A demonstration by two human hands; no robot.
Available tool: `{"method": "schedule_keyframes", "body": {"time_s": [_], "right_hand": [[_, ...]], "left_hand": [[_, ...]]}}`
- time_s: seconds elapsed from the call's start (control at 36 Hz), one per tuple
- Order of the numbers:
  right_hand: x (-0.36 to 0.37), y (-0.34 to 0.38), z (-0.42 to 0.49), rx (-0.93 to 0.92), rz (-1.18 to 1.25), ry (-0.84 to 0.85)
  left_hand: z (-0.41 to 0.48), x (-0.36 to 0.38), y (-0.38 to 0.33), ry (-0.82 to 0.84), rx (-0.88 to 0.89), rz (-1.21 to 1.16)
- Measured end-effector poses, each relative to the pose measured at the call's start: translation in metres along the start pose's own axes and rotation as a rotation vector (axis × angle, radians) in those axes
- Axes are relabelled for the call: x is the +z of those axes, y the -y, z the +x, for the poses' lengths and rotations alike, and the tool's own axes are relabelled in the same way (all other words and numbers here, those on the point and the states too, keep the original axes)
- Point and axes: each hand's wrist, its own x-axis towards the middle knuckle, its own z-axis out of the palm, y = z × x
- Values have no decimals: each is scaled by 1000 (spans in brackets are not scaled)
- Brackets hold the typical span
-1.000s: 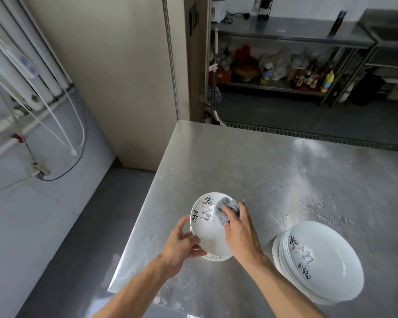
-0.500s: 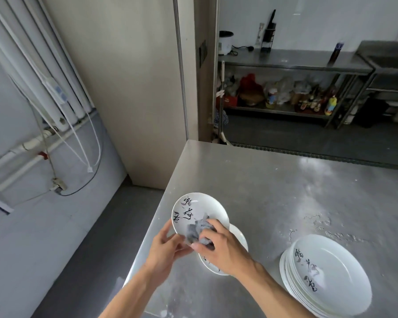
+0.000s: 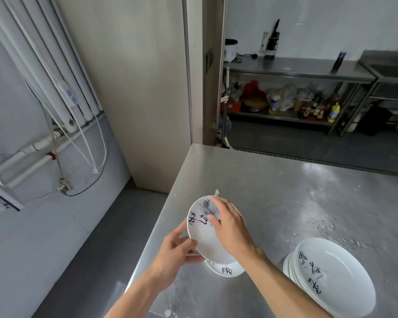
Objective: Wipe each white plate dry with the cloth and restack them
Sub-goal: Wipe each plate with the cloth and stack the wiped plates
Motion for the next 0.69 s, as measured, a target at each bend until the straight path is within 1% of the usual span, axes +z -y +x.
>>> {"method": "schedule_keyframes", "body": {"time_s": [0.06,0.11,0.19,0.31,0.39,0.5,0.58,0.69], "right_hand": [[1,11,0,-20,77,67],[2,16,-2,-66,104,129],[0,14,-7,-151,99,198],[-10,3,-13,-165,42,262],[-19,-3,-15,-149,-26,241],[-26,-10,-13,-111,-147,196],[-28,-9,-7,-37,-210,107],[-29,-3,3,55,-159,22]], "left_hand": [[2,3,-3,12,26,7],[4,4,-6,-9,40,-4],[9,0,-7,-53,53,-39],[13,-9,-10,-111,62,-120],[15,-18,-10,-161,75,-150],[14,-22,-7,-187,83,-129],[12,-21,-4,-145,82,-97],[7,-10,-7,-68,82,-48]]}}
